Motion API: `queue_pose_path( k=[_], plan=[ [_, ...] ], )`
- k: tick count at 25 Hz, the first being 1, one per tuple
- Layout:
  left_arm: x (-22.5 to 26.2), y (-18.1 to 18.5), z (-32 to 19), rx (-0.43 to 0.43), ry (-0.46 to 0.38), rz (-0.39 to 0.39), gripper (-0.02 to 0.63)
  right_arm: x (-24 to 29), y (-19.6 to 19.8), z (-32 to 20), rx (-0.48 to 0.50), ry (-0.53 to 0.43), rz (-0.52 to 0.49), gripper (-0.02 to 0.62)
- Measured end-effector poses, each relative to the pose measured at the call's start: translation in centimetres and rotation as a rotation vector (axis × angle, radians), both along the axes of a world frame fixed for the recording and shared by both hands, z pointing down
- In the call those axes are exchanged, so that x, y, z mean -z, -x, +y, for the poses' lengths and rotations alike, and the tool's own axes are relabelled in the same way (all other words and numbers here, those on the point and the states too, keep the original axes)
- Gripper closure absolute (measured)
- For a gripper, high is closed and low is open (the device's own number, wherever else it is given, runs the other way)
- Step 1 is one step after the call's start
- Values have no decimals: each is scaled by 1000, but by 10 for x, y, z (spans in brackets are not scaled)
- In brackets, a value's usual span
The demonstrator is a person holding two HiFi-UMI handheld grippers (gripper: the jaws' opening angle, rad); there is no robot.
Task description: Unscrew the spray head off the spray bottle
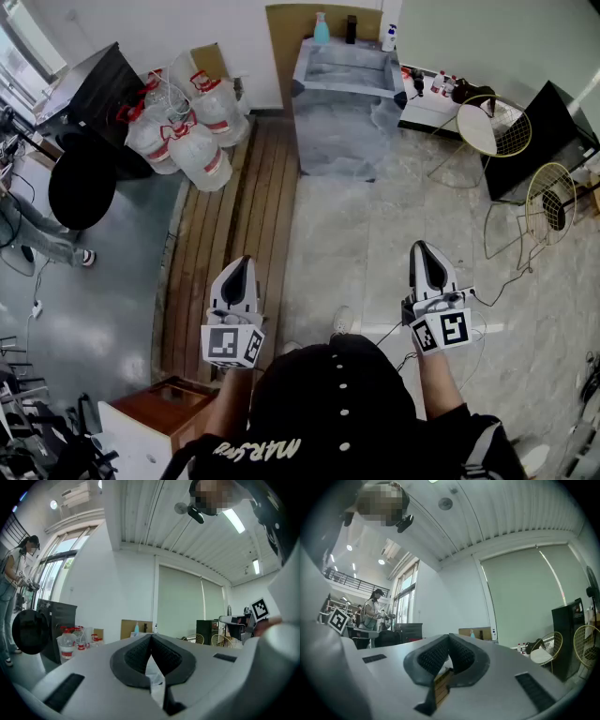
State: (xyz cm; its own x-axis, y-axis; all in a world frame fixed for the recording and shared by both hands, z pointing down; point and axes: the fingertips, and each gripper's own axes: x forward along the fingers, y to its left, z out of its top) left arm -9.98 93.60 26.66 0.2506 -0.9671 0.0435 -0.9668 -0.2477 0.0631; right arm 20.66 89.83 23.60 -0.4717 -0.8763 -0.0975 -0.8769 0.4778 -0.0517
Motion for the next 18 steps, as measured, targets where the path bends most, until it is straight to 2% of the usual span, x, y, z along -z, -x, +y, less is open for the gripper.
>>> queue_pose_path(
  k=[9,12,18],
  plan=[
    [2,-14,-22,-10,-11,-8,581,1,-6,-22,14,-7,6,589],
    [5,-23,-30,-10,-9,-22,581,2,-15,-32,20,-16,-29,589],
    [4,-40,-62,37,-14,-26,581,-1,-41,-65,54,-5,-47,589]
  ],
)
